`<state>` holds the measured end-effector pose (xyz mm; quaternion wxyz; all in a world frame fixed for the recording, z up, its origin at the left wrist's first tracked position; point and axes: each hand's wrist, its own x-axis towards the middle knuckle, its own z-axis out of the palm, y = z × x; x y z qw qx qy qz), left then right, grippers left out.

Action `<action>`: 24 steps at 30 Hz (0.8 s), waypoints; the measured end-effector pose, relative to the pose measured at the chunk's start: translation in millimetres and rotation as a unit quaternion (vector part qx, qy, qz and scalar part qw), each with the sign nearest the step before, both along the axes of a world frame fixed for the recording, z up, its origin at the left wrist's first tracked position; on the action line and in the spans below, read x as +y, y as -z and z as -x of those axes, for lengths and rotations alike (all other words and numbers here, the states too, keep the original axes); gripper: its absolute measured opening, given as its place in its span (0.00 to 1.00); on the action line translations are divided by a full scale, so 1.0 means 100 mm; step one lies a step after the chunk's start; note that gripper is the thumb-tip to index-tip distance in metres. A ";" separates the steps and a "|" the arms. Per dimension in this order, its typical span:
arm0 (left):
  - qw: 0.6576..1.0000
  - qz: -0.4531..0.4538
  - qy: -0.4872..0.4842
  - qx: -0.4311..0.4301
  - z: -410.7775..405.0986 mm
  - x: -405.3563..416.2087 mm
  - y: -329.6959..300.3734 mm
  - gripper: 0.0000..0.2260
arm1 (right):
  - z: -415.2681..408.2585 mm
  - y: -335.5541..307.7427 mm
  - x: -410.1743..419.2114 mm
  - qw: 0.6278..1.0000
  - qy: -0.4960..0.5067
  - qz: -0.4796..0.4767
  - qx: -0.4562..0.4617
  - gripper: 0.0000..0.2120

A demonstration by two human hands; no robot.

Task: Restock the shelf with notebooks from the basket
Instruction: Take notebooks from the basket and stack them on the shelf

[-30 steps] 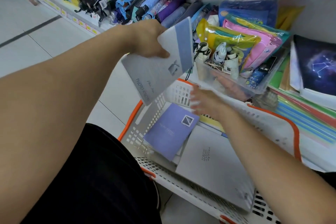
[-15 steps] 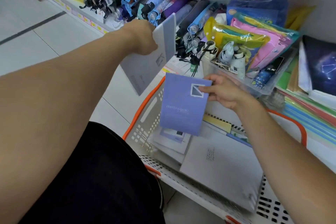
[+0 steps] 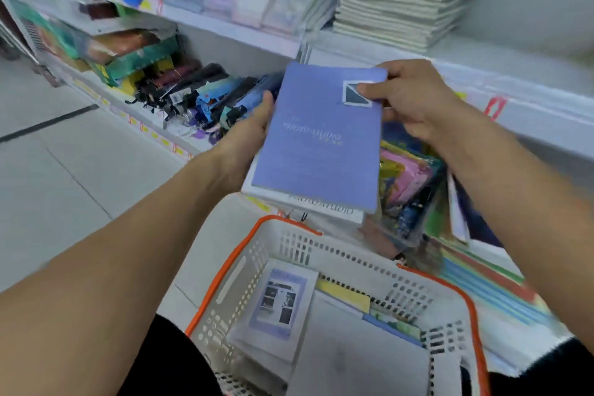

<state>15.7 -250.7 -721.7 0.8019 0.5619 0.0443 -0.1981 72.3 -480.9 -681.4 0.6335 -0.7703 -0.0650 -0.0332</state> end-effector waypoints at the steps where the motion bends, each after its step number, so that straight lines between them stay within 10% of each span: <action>1: 1.000 0.021 0.009 -0.012 0.00 -0.06 -0.04 0.24 | -0.01 -0.10 -0.04 0.999 0.015 0.026 -0.015 0.07; 7: 0.996 0.010 -0.003 -0.092 0.11 -0.40 -0.21 0.10 | 0.29 -0.16 -0.27 0.989 0.073 0.087 -0.098 0.24; 12: 0.985 -0.026 -0.107 -0.133 0.21 -0.53 -0.52 0.07 | 0.75 -0.20 -0.25 0.971 -0.110 -0.134 0.167 0.15; 18: 0.965 -0.124 -0.069 -0.219 0.13 -0.61 -1.10 0.11 | 0.84 -0.50 -0.21 0.964 -0.053 -0.259 -0.022 0.13; 24: 0.953 -0.147 -0.069 -0.257 -0.13 -0.70 -1.00 0.13 | 0.71 -0.64 -0.42 0.967 -0.117 -0.223 0.047 0.19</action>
